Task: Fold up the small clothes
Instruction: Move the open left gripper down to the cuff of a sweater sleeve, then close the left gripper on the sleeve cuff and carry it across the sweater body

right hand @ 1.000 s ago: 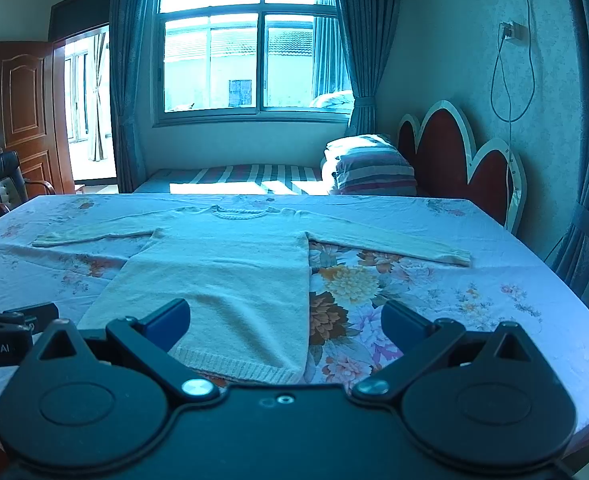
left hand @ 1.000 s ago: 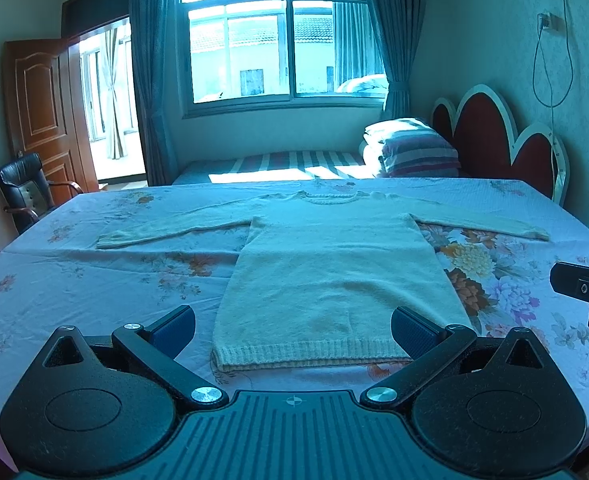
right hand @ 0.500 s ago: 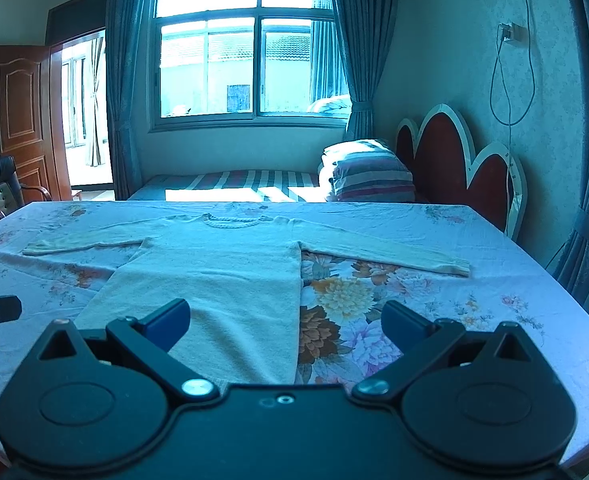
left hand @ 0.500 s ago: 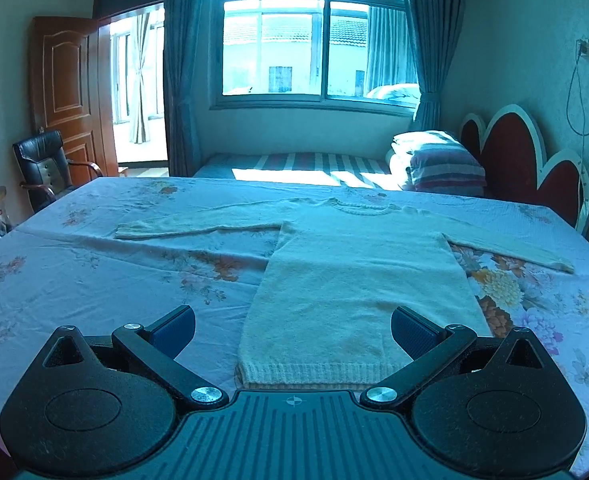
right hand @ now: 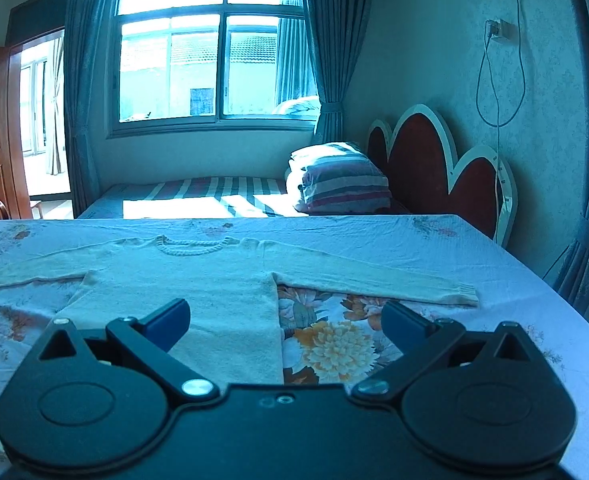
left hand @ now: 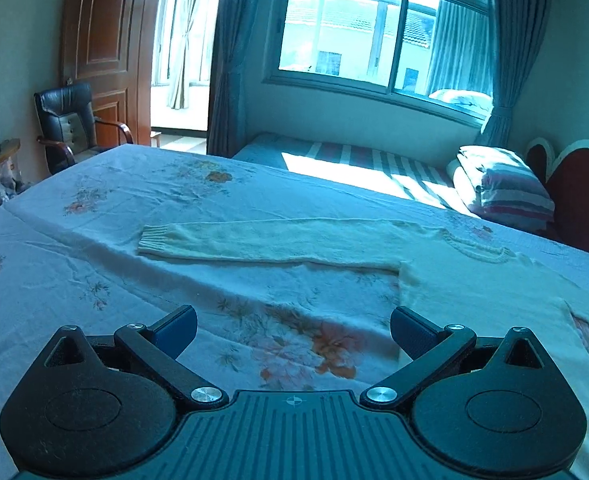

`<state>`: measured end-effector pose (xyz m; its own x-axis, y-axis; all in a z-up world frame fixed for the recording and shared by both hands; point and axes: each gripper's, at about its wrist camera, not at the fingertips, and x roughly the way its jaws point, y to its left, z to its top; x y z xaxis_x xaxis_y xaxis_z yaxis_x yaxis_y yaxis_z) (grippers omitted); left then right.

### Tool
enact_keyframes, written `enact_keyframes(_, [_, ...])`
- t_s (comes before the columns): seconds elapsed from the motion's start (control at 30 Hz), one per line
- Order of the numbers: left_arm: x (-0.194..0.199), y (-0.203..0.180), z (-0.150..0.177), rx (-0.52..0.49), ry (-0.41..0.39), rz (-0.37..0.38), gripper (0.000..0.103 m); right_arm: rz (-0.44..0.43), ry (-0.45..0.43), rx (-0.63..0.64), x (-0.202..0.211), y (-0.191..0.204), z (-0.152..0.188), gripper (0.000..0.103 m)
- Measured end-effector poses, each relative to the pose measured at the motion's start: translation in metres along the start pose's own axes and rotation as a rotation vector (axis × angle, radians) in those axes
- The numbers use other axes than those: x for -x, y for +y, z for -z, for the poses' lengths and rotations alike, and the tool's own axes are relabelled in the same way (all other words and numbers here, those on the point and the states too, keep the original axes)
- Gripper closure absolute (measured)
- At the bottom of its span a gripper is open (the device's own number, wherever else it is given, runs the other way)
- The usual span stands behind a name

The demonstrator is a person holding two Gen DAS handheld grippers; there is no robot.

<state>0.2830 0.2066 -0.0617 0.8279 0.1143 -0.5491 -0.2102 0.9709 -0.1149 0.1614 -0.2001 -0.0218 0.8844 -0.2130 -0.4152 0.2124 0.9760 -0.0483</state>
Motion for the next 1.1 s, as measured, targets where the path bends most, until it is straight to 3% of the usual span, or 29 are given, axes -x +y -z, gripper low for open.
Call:
enact_keyframes(0.07, [-0.037, 0.022, -0.015, 0.056, -0.01, 0.006, 0.005, 0.042, 0.031, 0.0, -0.026, 0.007, -0.005, 0.001])
enact_keyframes(0.1, [-0.059, 0.037, -0.023, 0.096, -0.012, -0.001, 0.018, 0.063, 0.043, -0.002, -0.038, 0.009, -0.008, 0.001])
enact_keyframes(0.17, [-0.097, 0.063, -0.032, 0.18, 0.006, 0.001, 0.025, 0.095, 0.063, -0.009, -0.056, 0.016, -0.013, 0.001])
enact_keyframes(0.3, [-0.172, 0.107, -0.039, 0.31, 0.059, -0.04, 0.025, 0.155, 0.083, -0.015, -0.082, 0.03, -0.02, 0.001])
enact_keyframes(0.43, [-0.215, 0.139, -0.031, 0.452, 0.121, -0.015, 0.025, 0.203, 0.106, -0.03, -0.099, 0.037, -0.027, 0.001])
enact_keyframes(0.63, [-0.236, 0.159, -0.024, 0.539, 0.098, 0.07, 0.03, 0.253, 0.121, -0.019, -0.111, 0.039, -0.03, 0.001])
enact_keyframes(0.8, [-0.256, 0.167, -0.029, 0.553, 0.095, 0.085, 0.043, 0.279, 0.135, -0.047, -0.125, 0.028, -0.028, 0.001])
enact_keyframes(0.9, [-0.262, 0.169, -0.03, 0.566, 0.085, 0.095, 0.044, 0.325, 0.153, -0.091, -0.139, 0.01, -0.025, 0.001])
enact_keyframes(1.1, [-0.268, 0.175, -0.024, 0.703, 0.075, 0.141, 0.044, 0.384, 0.171, -0.136, -0.154, -0.02, -0.022, 0.001])
